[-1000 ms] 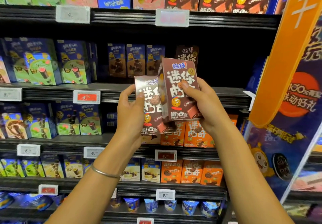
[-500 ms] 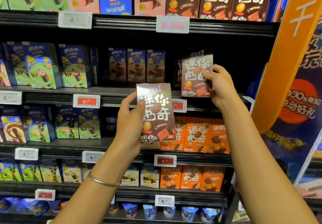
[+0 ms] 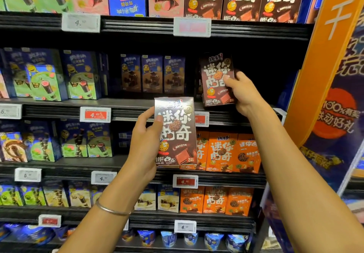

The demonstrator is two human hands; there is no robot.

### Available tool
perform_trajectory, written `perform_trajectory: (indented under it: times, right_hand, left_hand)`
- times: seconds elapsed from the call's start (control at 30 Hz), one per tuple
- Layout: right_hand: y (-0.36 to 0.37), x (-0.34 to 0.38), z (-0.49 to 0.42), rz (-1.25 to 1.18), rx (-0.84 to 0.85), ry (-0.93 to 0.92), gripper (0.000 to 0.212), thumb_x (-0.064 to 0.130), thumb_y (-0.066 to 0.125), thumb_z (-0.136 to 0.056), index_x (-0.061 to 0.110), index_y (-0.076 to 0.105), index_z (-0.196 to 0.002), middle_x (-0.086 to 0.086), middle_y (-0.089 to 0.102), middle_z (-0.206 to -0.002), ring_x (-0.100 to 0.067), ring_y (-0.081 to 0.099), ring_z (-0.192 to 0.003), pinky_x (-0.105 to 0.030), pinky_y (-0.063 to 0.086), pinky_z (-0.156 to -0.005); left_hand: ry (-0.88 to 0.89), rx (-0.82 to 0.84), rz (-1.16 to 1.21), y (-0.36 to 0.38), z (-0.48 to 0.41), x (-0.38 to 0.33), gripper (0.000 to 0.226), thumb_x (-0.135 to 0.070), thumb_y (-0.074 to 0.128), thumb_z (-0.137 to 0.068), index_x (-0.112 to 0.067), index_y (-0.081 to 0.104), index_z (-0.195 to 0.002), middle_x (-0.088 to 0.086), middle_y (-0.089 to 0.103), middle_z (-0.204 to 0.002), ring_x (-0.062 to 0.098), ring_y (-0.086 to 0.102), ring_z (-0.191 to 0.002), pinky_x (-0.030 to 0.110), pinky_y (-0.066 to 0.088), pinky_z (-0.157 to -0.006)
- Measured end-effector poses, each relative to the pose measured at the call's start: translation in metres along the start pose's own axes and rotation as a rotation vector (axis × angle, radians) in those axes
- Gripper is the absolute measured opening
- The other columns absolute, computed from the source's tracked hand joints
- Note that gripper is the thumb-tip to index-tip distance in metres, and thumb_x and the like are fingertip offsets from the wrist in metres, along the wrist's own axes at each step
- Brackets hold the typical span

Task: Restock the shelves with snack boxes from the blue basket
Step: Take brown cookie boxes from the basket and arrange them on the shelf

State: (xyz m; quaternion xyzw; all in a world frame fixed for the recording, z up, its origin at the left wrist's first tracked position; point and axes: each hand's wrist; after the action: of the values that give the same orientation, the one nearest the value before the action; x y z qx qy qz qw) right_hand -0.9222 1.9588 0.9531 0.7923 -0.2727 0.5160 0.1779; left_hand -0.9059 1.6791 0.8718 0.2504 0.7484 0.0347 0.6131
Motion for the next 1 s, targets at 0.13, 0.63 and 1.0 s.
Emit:
perform_trajectory:
  times: [0.13, 0.63, 1.0]
  right_hand:
    - [-0.001, -0.002, -0.001, 0.055, -0.043, -0.031, 0.037, 0.024, 0.063, -0.1, 0.019, 0.048, -0.133, 0.001, 0.07, -0.115, -0.012, 0.074, -0.094, -0.036, 0.064, -0.077]
    - [0.008, -0.009, -0.005, 0.634, -0.129, -0.134, 0.049, 0.03, 0.073, -0.092, 0.011, 0.055, -0.133, -0.009, 0.064, -0.13, -0.023, 0.064, -0.116, -0.031, 0.052, -0.086]
    - [0.02, -0.028, -0.034, 0.641, -0.105, -0.083, 0.042, 0.028, 0.068, -0.095, 0.01, 0.057, -0.132, -0.011, 0.065, -0.13, -0.027, 0.063, -0.118, -0.029, 0.046, -0.08]
  left_hand:
    - [-0.003, -0.007, -0.002, 0.0, 0.001, 0.0, 0.022, -0.033, 0.055, -0.108, -0.036, 0.061, -0.129, 0.0, 0.081, -0.101, 0.023, 0.08, -0.089, 0.034, 0.063, -0.061]
    - [-0.034, -0.021, 0.007, 0.004, 0.005, -0.004, 0.02, -0.03, 0.057, -0.107, -0.035, 0.063, -0.126, -0.001, 0.082, -0.097, 0.021, 0.08, -0.084, 0.031, 0.06, -0.057]
    - [-0.045, -0.002, -0.014, 0.019, -0.002, -0.021, 0.029, -0.031, 0.058, -0.106, -0.023, 0.058, -0.134, 0.002, 0.081, -0.099, 0.023, 0.08, -0.086, 0.033, 0.063, -0.059]
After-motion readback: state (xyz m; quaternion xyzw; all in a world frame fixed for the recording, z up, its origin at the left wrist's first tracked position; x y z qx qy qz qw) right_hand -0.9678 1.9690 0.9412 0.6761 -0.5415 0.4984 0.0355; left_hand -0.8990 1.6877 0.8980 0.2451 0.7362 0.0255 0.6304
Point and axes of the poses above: each hand's wrist, its own z-axis away from the middle knuckle, its own y-axis out of the palm, x = y × z
